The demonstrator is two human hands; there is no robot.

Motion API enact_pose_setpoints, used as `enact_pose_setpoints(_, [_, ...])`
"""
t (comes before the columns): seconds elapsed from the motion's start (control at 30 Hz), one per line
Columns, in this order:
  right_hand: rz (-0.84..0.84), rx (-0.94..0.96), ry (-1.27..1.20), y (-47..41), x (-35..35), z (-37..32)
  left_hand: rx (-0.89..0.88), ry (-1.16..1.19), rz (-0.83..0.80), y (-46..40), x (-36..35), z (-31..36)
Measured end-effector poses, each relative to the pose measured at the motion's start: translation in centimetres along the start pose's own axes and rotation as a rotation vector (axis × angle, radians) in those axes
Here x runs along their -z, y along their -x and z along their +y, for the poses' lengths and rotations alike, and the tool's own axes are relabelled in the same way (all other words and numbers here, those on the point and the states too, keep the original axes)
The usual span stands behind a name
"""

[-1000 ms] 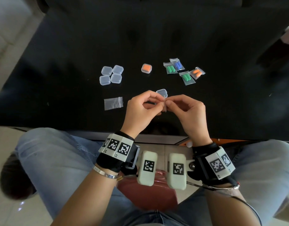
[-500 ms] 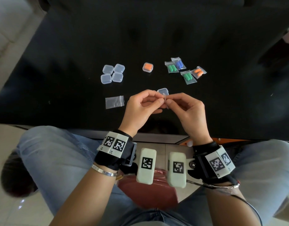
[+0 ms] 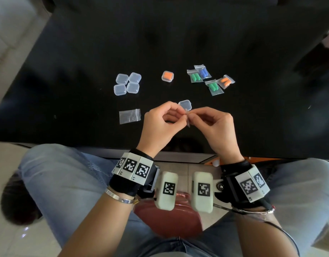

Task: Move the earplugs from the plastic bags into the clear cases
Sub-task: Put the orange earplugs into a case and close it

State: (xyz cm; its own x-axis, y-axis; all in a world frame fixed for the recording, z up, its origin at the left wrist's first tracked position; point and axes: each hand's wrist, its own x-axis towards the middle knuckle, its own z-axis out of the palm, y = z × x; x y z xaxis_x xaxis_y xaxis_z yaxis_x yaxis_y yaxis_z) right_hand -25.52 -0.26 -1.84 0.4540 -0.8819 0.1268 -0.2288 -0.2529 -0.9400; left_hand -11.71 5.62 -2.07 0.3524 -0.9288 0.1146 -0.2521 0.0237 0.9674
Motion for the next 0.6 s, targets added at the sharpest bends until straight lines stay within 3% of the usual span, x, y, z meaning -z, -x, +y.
enact_pose_setpoints(0.27, [-0.045,-0.050,-0.109,0.0,0.2,-0.4,-0.049,-0.076,0.005,0.2,0.2,0.6])
enact_pose_setpoints(0.6, [-0.025,0.011,-0.009,0.2,0.3,-0.5,-0.087,-0.163,-0.071,-0.2,1.1,1.1])
